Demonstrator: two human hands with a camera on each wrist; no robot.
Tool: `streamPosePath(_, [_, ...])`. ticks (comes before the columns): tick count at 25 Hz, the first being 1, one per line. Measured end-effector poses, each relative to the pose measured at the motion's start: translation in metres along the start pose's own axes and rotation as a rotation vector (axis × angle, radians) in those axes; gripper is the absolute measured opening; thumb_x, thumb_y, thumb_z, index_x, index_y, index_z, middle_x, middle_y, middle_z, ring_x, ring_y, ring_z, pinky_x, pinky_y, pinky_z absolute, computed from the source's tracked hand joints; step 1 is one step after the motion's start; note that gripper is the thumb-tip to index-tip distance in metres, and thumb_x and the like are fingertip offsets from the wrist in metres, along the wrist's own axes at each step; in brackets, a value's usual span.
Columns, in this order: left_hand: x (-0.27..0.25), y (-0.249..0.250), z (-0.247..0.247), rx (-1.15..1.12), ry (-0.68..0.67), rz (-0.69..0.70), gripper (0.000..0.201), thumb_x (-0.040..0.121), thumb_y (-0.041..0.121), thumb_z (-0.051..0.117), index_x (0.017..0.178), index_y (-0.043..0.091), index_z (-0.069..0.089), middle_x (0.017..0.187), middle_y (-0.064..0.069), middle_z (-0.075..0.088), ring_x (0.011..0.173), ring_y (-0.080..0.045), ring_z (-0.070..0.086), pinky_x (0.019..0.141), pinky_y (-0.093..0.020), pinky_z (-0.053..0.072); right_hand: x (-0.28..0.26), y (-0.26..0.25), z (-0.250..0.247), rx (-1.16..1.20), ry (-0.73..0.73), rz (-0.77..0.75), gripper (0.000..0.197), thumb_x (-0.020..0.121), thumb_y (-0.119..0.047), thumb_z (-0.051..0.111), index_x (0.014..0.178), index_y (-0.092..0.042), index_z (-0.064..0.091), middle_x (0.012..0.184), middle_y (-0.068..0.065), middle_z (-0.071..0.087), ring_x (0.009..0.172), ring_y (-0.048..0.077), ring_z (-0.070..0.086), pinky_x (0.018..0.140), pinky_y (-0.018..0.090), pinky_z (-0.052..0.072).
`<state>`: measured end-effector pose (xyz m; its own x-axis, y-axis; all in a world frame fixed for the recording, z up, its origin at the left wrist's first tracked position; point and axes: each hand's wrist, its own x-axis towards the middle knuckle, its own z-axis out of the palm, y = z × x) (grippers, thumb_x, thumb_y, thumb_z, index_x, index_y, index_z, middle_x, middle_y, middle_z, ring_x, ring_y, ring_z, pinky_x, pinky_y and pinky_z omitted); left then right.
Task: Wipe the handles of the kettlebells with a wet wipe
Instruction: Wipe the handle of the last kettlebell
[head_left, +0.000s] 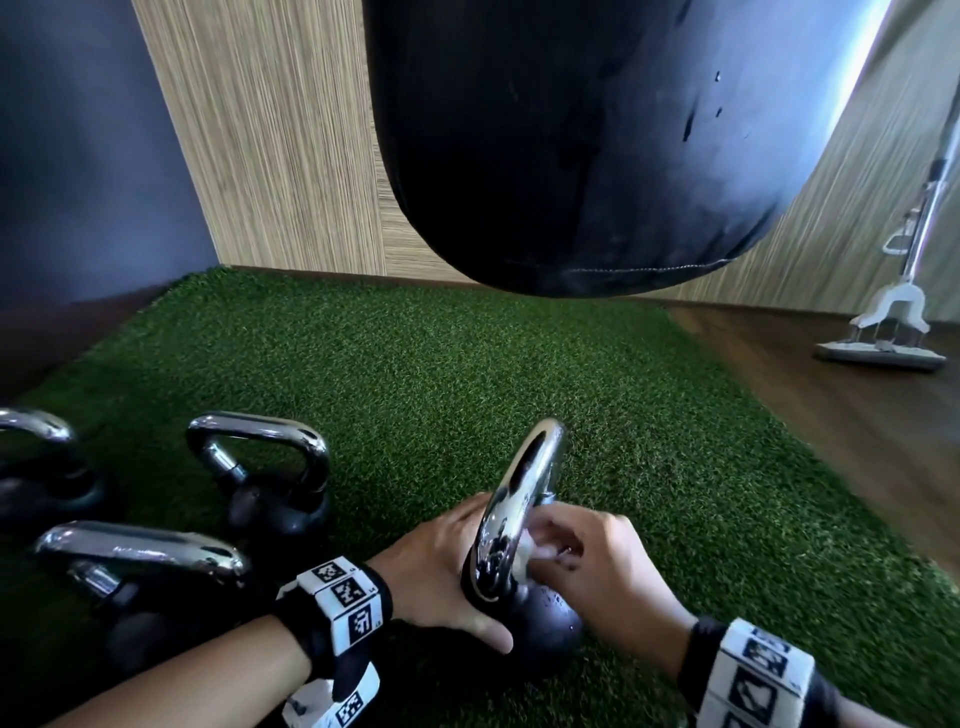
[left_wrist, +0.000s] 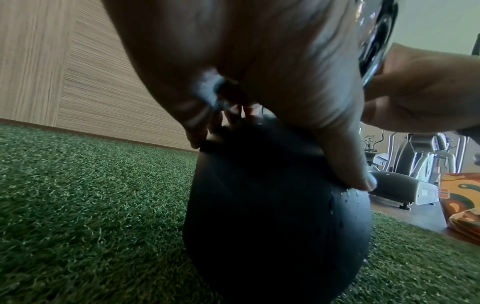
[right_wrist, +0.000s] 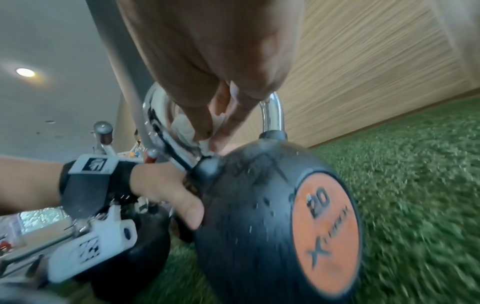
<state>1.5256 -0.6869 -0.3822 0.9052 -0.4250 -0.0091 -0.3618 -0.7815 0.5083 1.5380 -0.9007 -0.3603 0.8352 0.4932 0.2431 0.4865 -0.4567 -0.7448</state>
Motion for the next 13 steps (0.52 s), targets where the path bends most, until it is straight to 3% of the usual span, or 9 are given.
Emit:
streamPosePath(2, [-0.002,0.003,-0.002,-0.056,-0.006,-0.030,0.104,0.060,0.052,0.094,0.147,0.040,0.039,0.148,0.030,0.038,0.140,0.007,0.032,0.122,-0.023,0.028,0.018,-0.008,-0.009,-0.130,-0.185,0.004,0.026,0.084,-0.013,0.077,0.076,-0.036,0.070,0.066,-0.026,0.066,0.062,-0.011,0.060,0.057,0.007,0.042])
streamPosePath(4, [-0.002,0.001,-0.001,-0.070,-0.006,-0.034,0.111,0.059,0.049,0.096,0.150,0.041,0.033,0.146,0.035,0.034,0.141,0.009,0.030,0.122,-0.022,0.028,0.029,-0.017,-0.016,-0.169,-0.332,0.039,0.040,0.087,-0.007,0.074,0.062,-0.035,0.061,0.057,-0.033,0.061,0.052,-0.010,0.056,0.051,0.008,0.039])
streamPosePath(6, [-0.003,-0.001,0.001,-0.103,-0.018,-0.069,0.115,0.059,0.050,0.096,0.151,0.045,0.028,0.143,0.038,0.034,0.138,0.013,0.030,0.121,-0.017,0.025,0.033,-0.014,-0.020,-0.053,-0.423,0.065,0.031,0.088,-0.001,0.073,0.069,-0.024,0.070,0.068,-0.023,0.072,0.057,-0.007,0.060,0.056,0.009,0.046])
streamPosePath(7, [-0.003,-0.003,0.001,-0.087,-0.022,-0.076,0.116,0.058,0.053,0.095,0.151,0.045,0.026,0.144,0.036,0.033,0.136,0.014,0.029,0.120,-0.016,0.025,0.033,-0.013,-0.021,0.037,-0.452,0.063,0.018,0.088,0.001,0.073,0.077,-0.013,0.076,0.079,-0.011,0.078,0.066,-0.002,0.066,0.064,0.014,0.053])
streamPosePath(8, [-0.003,-0.003,0.002,-0.053,-0.019,-0.069,0.117,0.058,0.056,0.094,0.152,0.044,0.025,0.147,0.035,0.033,0.135,0.014,0.028,0.119,-0.016,0.025,0.032,-0.013,-0.022,0.091,-0.468,0.063,0.015,0.088,0.001,0.073,0.081,-0.012,0.077,0.084,-0.006,0.079,0.071,0.003,0.069,0.069,0.018,0.055])
streamPosePath(10, [-0.001,-0.003,0.003,-0.037,-0.009,-0.061,0.115,0.057,0.057,0.094,0.150,0.046,0.028,0.142,0.042,0.030,0.133,0.022,0.026,0.119,-0.013,0.024,0.036,-0.013,-0.023,-0.009,-0.487,0.031,0.037,0.090,-0.001,0.072,0.069,-0.032,0.067,0.068,-0.023,0.071,0.060,-0.010,0.062,0.060,0.007,0.047])
streamPosePath(12, [-0.002,-0.004,0.004,-0.080,-0.002,-0.063,0.110,0.055,0.052,0.097,0.140,0.057,0.028,0.133,0.053,0.028,0.125,0.035,0.023,0.113,-0.001,0.021,0.040,-0.011,-0.018,-0.142,-0.459,0.031,0.043,0.092,-0.004,0.069,0.064,-0.034,0.055,0.062,-0.018,0.062,0.053,-0.011,0.057,0.053,0.009,0.045])
streamPosePath(13, [-0.002,-0.006,0.006,-0.105,0.003,-0.075,0.108,0.052,0.052,0.098,0.137,0.060,0.030,0.134,0.053,0.031,0.125,0.035,0.026,0.113,-0.002,0.022,0.043,-0.008,-0.016,-0.151,-0.469,0.023,0.037,0.093,-0.005,0.068,0.066,-0.028,0.058,0.067,-0.012,0.064,0.053,-0.006,0.058,0.054,0.012,0.048])
